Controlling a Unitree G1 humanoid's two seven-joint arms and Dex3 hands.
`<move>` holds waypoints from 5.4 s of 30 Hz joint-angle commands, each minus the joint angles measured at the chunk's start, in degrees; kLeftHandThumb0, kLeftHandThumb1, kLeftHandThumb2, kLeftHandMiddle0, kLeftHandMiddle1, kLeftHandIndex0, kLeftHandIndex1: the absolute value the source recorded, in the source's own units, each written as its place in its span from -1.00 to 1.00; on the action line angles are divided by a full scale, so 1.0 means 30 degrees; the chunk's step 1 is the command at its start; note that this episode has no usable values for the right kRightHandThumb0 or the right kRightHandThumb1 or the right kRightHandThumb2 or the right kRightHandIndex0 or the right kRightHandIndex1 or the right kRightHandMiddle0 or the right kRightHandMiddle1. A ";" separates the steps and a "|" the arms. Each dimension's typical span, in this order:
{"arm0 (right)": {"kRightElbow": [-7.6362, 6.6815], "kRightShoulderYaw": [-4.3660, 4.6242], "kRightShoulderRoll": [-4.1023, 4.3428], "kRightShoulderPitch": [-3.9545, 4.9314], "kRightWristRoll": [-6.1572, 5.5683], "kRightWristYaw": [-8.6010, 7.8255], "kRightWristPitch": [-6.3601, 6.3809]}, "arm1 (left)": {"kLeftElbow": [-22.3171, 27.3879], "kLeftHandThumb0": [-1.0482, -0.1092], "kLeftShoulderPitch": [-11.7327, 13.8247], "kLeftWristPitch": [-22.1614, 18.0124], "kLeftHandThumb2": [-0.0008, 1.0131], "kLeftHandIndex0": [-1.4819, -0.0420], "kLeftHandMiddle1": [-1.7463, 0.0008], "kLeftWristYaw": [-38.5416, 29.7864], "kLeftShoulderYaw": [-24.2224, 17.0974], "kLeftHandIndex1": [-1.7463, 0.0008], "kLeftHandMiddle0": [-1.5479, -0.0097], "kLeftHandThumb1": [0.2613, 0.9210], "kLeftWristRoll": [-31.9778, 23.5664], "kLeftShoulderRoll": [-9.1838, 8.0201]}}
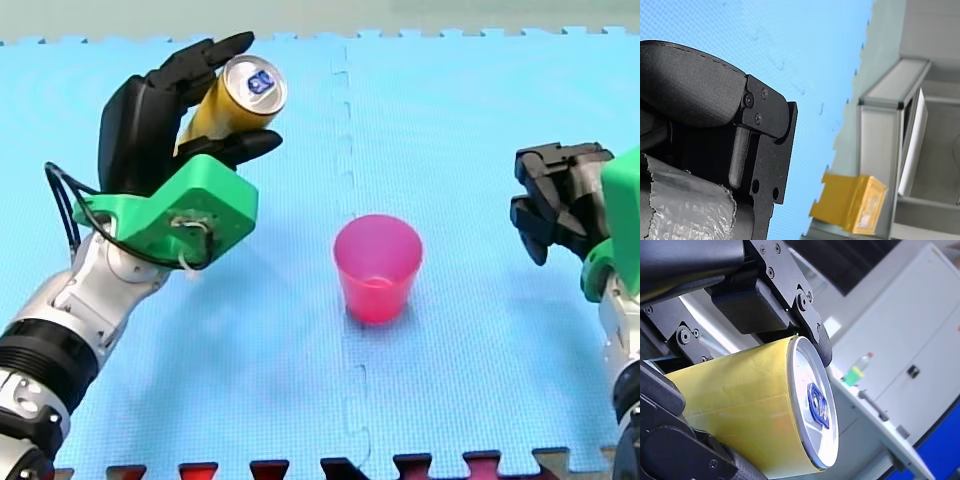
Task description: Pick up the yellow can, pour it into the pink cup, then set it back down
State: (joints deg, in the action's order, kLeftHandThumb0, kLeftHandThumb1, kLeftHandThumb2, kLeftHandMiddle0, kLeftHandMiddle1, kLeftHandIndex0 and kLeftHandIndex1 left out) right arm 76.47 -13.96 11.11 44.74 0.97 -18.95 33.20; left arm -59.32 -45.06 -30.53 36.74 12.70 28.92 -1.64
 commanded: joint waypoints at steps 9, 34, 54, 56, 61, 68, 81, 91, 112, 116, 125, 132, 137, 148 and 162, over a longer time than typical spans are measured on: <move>-0.0044 0.0199 0.0021 -0.0029 0.0130 0.0029 0.0432 | -0.0045 0.45 -0.0432 -0.1053 -1.00 -0.66 1.00 0.0551 0.0980 0.99 -0.71 0.44 0.0599 0.0076; -0.0077 -0.0076 -0.0362 0.0055 -0.0256 0.0058 -0.0010 | -0.2458 0.44 -0.2485 0.1354 -0.98 -0.54 1.00 0.3385 0.6002 1.00 -0.66 0.57 0.5552 0.0250; -0.0089 0.0219 -0.0234 0.0118 -0.0074 0.0435 -0.0261 | -0.2993 0.46 -0.2458 0.1239 -0.99 -0.47 1.00 0.6079 0.7400 0.99 -0.63 0.63 0.6524 -0.0018; -0.0090 0.0170 -0.0231 0.0130 -0.0152 0.0321 -0.0356 | -0.3057 0.46 -0.2470 0.1198 -1.00 -0.48 0.99 0.6157 0.7417 0.99 -0.64 0.63 0.6520 -0.0004; -0.0094 0.0091 -0.0210 0.0143 -0.0277 0.0145 -0.0558 | -0.3205 0.46 -0.2504 0.0978 -1.00 -0.50 0.98 0.6327 0.7413 0.99 -0.66 0.63 0.6441 0.0042; -0.0092 -0.0026 -0.0195 0.0165 -0.0367 0.0047 -0.0740 | -0.3315 0.46 -0.2592 0.0880 -1.00 -0.53 0.98 0.6365 0.7425 0.98 -0.67 0.63 0.6330 0.0084; -0.0082 -0.0111 -0.0164 0.0202 -0.0383 -0.0064 -0.0809 | -0.3237 0.48 -0.2793 0.1830 -1.00 -0.58 0.96 0.7047 0.8185 0.97 -0.68 0.62 0.7269 -0.0109; -0.0097 -0.0301 -0.0216 0.0255 -0.0564 -0.0291 -0.1001 | -0.3211 0.51 -0.2894 0.2800 -1.00 -0.63 0.89 0.7820 0.8921 0.94 -0.69 0.62 0.8013 -0.0250; -0.0107 -0.0105 -0.0281 0.0196 -0.0364 0.0464 -0.0691 | -0.2919 0.42 -0.2907 0.3577 -1.00 -0.29 -0.15 0.8739 0.9539 0.37 -0.11 0.61 0.8404 -0.0443; -0.0099 -0.0167 -0.0212 0.0197 -0.0445 0.0023 -0.0769 | -0.2808 0.43 -0.2823 0.3475 -1.00 -0.31 -0.16 0.8799 0.9402 0.36 -0.12 0.61 0.8227 -0.0454; -0.0129 -0.0179 0.0078 0.0057 -0.0404 -0.0556 -0.0397 | -0.2826 0.42 -0.2123 0.1689 -1.00 -0.23 -0.15 0.9198 0.8399 0.27 -0.10 0.58 0.7016 -0.0852; -0.0135 -0.0156 0.0215 -0.0076 -0.0357 -0.0913 0.0094 | -0.3367 0.38 -0.1982 0.1372 -1.00 -0.18 -0.28 0.9832 0.7909 0.26 -0.14 0.56 0.6495 -0.0578; -0.0143 0.0005 0.0264 -0.0153 -0.0152 -0.0791 0.0488 | -0.3768 0.40 -0.1538 0.0792 -1.00 -0.39 -0.06 1.0469 0.7136 0.61 -0.26 0.54 0.5665 -0.0223; -0.0154 0.0021 0.0265 -0.0341 -0.0211 -0.0889 0.0903 | -0.3460 0.45 0.0268 -0.2332 -1.00 -0.63 0.90 0.8852 0.3580 0.98 -0.64 0.50 0.1599 -0.0041; -0.0125 0.0115 0.0366 -0.0302 -0.0139 -0.0858 0.0904 | -0.2605 0.48 0.3085 -0.2772 -1.00 -0.64 0.97 0.8760 0.1590 1.00 -0.64 0.50 0.0424 -0.0159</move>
State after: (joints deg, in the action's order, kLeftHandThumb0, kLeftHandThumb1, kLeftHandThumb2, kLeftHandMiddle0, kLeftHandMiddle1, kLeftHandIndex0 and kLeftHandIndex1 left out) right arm 76.13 -13.65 11.93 43.75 0.54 -21.73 36.06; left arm -67.72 -36.55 -38.72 62.39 18.15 30.61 -1.97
